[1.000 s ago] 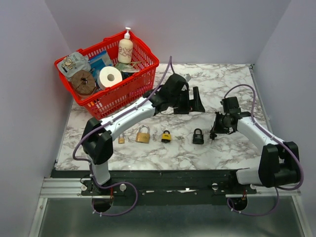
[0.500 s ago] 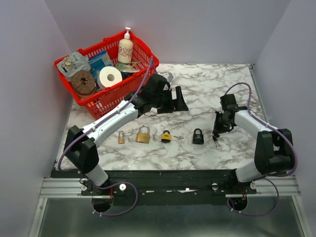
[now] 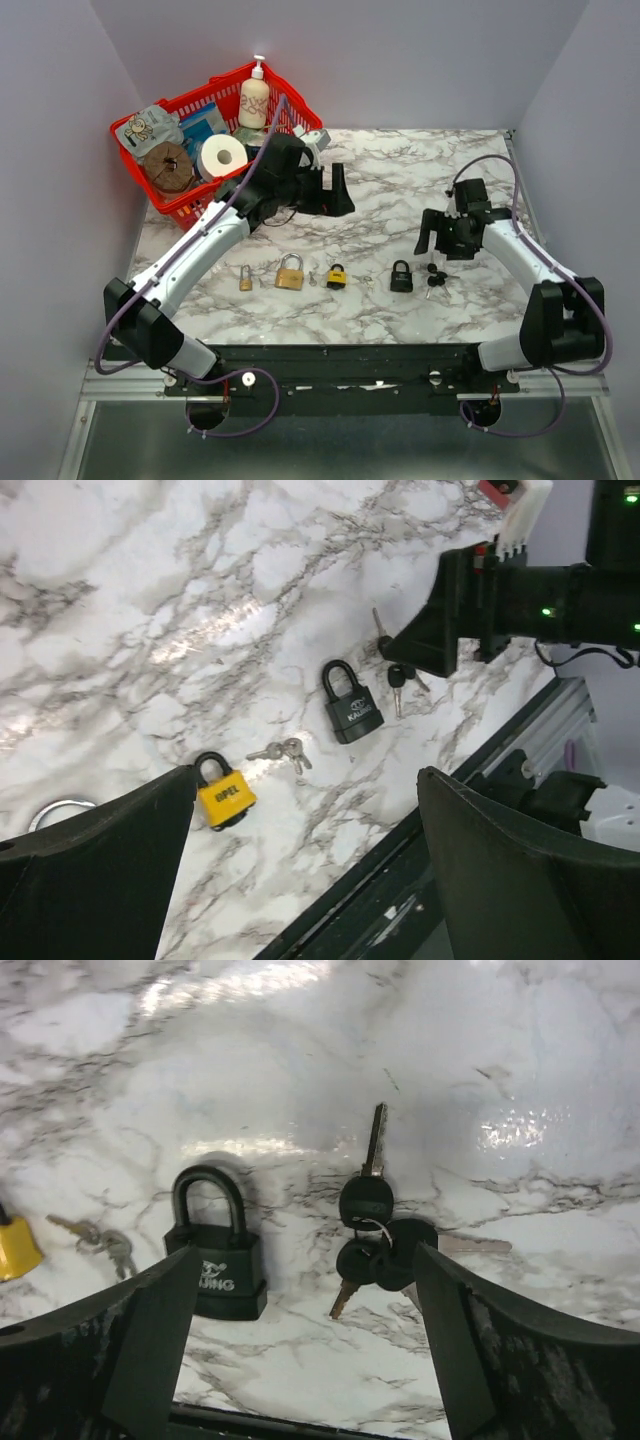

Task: Lock with the key
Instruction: Reset both arms

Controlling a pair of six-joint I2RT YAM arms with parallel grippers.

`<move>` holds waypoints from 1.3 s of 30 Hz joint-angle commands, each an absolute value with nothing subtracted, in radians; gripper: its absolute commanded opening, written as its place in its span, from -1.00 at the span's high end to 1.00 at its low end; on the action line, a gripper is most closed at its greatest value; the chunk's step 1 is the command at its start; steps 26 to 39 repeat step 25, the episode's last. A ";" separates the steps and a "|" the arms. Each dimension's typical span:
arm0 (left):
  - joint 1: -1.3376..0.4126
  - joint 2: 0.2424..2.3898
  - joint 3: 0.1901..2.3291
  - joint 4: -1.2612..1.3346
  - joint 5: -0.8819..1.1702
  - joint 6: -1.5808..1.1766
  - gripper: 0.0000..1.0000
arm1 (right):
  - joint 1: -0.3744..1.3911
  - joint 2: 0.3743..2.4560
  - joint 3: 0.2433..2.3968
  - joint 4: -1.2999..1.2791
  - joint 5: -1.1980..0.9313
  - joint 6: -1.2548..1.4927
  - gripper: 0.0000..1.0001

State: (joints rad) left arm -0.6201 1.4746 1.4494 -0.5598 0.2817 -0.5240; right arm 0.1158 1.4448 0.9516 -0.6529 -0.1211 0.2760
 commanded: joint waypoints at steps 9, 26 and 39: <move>-0.520 1.326 1.432 -0.859 0.202 -0.077 -0.97 | 0.115 1.109 1.088 -0.600 -0.503 -0.032 -1.00; -0.482 1.209 1.170 -0.749 0.071 -0.061 -0.97 | 0.311 0.940 0.968 -0.620 -0.439 -0.106 -1.00; -0.482 1.209 1.170 -0.749 0.071 -0.061 -0.97 | 0.311 0.940 0.968 -0.620 -0.439 -0.106 -1.00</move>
